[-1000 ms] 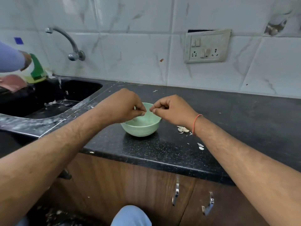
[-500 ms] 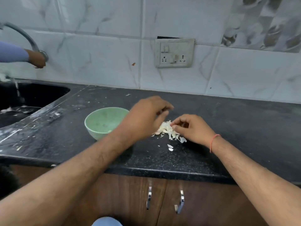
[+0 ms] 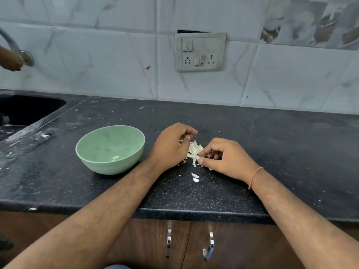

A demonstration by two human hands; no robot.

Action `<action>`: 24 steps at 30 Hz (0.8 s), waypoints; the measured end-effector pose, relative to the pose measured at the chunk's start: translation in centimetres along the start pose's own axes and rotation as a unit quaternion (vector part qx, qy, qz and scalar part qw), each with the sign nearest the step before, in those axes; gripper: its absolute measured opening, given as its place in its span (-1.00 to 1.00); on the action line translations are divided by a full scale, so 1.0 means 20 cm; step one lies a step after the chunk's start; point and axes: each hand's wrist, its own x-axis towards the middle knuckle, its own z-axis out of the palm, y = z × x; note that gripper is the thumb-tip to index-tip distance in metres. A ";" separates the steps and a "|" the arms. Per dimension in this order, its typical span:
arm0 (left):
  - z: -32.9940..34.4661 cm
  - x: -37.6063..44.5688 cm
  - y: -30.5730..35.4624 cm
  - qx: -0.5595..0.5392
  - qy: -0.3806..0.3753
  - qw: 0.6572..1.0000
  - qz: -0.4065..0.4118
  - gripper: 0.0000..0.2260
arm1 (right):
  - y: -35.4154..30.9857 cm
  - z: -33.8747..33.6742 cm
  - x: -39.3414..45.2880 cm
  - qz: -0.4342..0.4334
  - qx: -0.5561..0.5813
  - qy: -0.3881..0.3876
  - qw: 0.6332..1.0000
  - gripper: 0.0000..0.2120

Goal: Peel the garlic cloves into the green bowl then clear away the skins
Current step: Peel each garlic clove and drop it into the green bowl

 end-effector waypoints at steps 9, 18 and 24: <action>0.00 0.01 -0.01 -0.018 -0.007 1.000 -0.019 -0.80 | -0.01 0.00 0.00 -0.021 -0.021 -0.003 1.000 -0.90; 0.00 0.00 0.00 -0.035 -0.019 0.999 -0.005 -0.83 | -0.04 0.00 0.01 -0.009 0.008 0.036 0.999 -0.87; -0.02 -0.01 0.03 -0.070 -0.061 0.996 0.012 -0.84 | -0.05 0.00 0.02 0.015 0.105 0.093 0.990 -0.91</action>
